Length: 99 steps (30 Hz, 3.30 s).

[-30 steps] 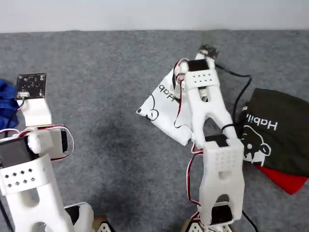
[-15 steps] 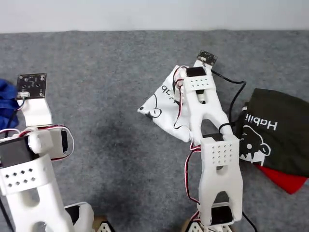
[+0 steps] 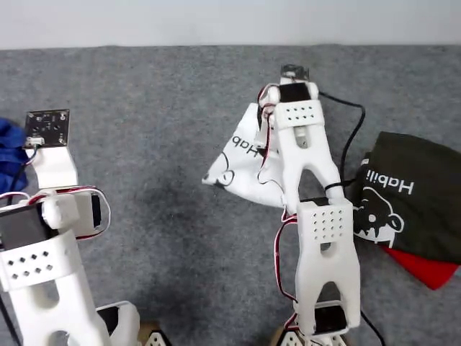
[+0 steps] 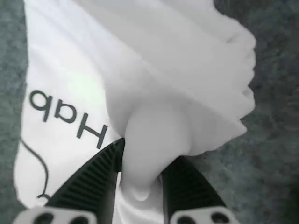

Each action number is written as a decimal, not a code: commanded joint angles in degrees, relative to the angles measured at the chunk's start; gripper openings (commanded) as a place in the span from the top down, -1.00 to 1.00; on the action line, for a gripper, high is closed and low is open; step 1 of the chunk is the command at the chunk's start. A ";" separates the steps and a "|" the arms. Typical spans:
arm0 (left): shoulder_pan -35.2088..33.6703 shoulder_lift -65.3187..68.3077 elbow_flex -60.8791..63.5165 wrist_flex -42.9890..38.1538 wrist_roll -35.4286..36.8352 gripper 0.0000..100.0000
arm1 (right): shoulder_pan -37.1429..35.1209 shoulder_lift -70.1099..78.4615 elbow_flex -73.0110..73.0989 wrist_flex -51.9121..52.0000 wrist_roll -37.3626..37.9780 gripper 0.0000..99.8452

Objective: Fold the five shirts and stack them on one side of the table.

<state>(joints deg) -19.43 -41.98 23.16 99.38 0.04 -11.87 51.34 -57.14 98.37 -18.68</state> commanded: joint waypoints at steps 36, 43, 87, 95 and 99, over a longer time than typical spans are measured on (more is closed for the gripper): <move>0.00 -1.05 -0.13 1.05 -0.70 0.99 | 43.82 -24.31 10.46 4.35 43.87 0.98; 0.00 -1.14 -0.13 1.05 -0.70 0.99 | 49.19 -21.23 10.55 4.35 47.03 0.98; 0.00 -1.14 -0.13 0.97 -0.70 0.99 | 34.59 -33.63 47.21 -2.42 49.49 0.98; 0.00 -1.14 -0.13 0.97 -0.70 0.99 | 36.88 -40.13 34.02 1.36 49.93 0.98; 0.00 -1.14 -0.13 0.97 -0.70 0.99 | 39.25 -39.34 32.97 -10.77 49.93 0.98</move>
<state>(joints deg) -19.43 -41.98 23.16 99.38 0.04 25.32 14.86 -20.84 95.38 30.64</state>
